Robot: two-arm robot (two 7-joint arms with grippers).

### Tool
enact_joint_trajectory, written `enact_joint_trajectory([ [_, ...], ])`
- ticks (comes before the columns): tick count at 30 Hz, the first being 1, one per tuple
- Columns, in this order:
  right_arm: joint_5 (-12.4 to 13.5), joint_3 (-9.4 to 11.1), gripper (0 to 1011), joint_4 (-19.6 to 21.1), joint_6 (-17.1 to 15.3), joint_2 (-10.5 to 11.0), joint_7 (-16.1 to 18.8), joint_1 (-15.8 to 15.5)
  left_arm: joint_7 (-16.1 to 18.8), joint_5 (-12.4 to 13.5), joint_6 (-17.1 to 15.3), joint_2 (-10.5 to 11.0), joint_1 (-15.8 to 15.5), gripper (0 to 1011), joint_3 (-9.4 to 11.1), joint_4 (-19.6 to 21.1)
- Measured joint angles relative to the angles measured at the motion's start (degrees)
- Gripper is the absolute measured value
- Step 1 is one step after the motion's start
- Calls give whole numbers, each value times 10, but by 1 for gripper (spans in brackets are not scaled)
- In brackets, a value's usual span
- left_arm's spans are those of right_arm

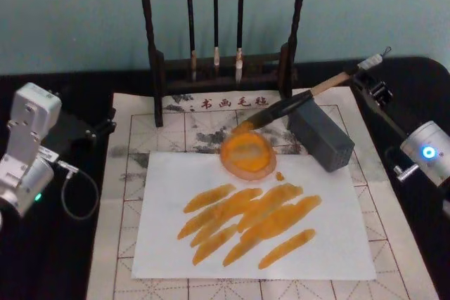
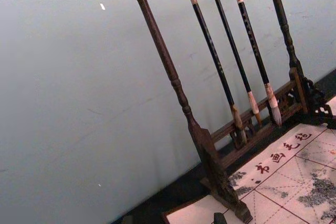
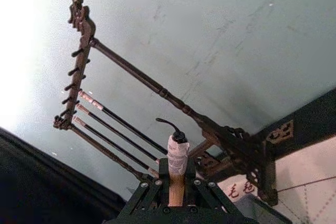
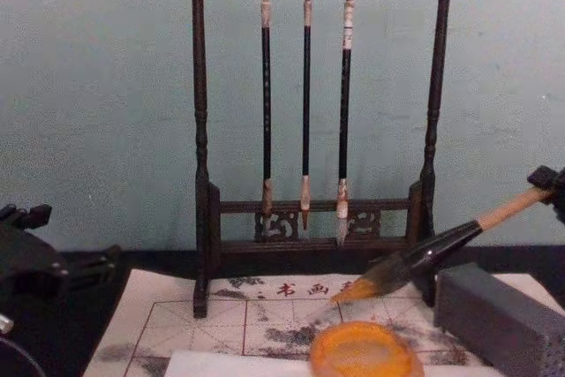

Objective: Pick up the brush from the inkstone, write on the paper, then place the brush back to its original position.

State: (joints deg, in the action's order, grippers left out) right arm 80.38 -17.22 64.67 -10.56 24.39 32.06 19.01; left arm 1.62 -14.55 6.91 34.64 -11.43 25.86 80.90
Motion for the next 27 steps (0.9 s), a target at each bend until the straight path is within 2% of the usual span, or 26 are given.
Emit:
enact_joint_trajectory([
  [10, -2, -23, 185, 6, 6, 9, -6, 14, 0, 0, 0, 0, 0, 1001, 0, 0],
  [27, -24, -65, 185, 12, 20, 11, -19, 34, 0, 0, 0, 0, 0, 1001, 0, 0],
])
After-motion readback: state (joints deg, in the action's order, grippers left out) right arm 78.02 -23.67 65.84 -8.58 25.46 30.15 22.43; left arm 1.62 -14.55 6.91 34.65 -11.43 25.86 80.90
